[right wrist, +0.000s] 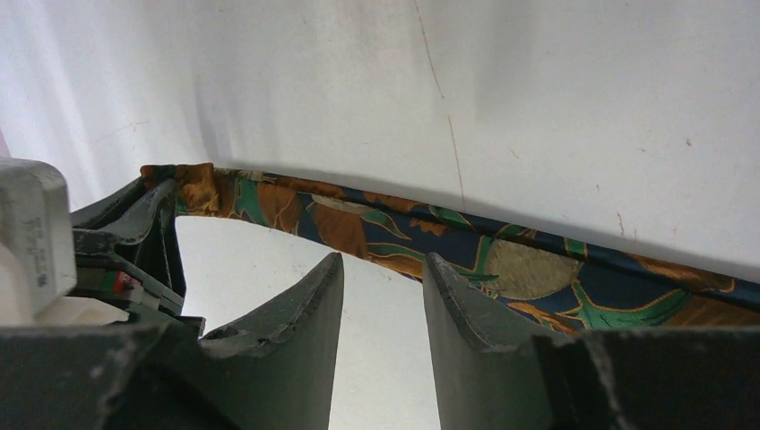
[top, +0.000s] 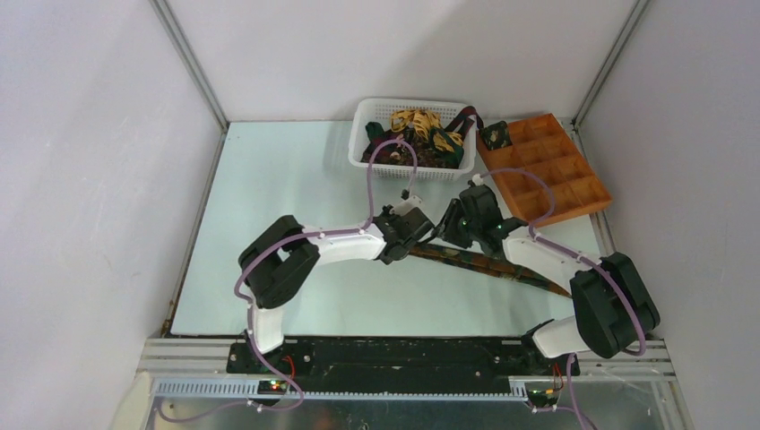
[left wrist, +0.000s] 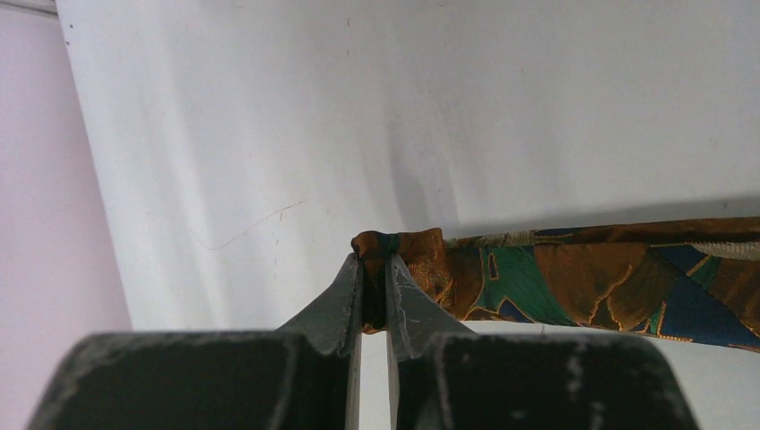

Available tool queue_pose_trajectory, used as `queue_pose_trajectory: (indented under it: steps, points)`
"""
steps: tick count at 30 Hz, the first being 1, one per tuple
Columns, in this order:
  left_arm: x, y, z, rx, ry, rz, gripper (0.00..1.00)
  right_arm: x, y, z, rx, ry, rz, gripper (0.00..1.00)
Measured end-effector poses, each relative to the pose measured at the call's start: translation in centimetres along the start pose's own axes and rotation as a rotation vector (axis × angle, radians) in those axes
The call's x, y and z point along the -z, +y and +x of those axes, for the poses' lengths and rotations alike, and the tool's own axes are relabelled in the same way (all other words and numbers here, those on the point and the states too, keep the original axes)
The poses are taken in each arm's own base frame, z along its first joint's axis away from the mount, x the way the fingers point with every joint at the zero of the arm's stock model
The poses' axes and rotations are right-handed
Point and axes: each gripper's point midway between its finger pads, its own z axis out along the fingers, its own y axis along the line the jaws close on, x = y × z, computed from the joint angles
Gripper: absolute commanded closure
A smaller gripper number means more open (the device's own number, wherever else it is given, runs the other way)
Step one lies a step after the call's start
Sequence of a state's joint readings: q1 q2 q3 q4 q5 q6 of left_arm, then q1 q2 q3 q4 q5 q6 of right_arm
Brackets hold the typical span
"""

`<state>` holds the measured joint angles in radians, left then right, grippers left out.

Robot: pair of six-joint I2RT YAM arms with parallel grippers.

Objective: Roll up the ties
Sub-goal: Roll the tie at the center of the board.

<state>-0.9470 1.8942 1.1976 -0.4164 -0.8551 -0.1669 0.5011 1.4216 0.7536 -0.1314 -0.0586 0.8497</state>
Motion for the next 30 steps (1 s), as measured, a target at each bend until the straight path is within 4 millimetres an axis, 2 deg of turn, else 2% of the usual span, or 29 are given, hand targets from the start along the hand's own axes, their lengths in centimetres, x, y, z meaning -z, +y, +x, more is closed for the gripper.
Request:
queue_pose_trajectory:
  steps: [10,19,30]
  points:
    - [0.9,-0.9,-0.4,-0.122,-0.004,-0.050,1.00,0.6,-0.9,-0.1,-0.028,-0.016,0.009,0.59]
    - [1.3,-2.7,-0.2,-0.217,0.001,-0.069,1.00,1.1,-1.4,-0.6,-0.043,-0.035,0.009,0.58]
    - [1.6,-2.2,0.1,-0.272,0.017,-0.101,1.00,1.2,-1.6,-0.8,-0.049,-0.042,0.011,0.58]
